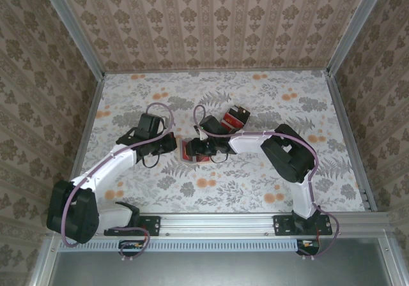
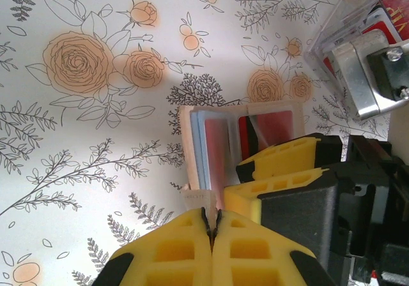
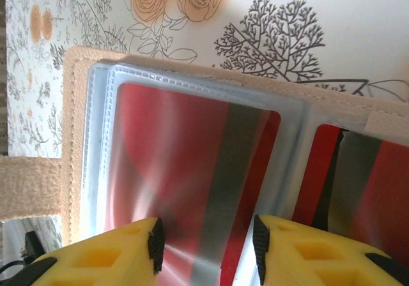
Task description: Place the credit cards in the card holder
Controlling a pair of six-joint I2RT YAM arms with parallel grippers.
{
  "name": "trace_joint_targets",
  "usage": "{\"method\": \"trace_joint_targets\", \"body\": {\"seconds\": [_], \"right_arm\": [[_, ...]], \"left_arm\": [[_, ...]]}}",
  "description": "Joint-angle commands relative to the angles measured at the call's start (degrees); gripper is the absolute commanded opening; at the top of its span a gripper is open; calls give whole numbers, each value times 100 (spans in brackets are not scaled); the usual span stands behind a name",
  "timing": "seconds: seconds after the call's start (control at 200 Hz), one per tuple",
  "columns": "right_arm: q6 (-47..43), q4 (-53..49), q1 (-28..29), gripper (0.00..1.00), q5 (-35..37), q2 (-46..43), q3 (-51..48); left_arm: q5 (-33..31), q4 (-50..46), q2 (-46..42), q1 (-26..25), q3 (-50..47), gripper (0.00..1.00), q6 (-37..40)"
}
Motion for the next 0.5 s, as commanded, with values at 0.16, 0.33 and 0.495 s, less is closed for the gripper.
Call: {"method": "trace_joint_targets", "body": {"seconds": [0.16, 0.33, 0.495], "right_arm": [[763, 1325, -111, 53, -977, 159, -332], [857, 1517, -122, 56, -1069, 308, -340], [1122, 2004, -148, 55, -1324, 389, -432]], "left_arm": [[136, -191, -162, -2, 375, 0, -95], [179, -230, -255, -15, 406, 0, -147], [163, -217, -231, -25, 390, 0, -174]]}}
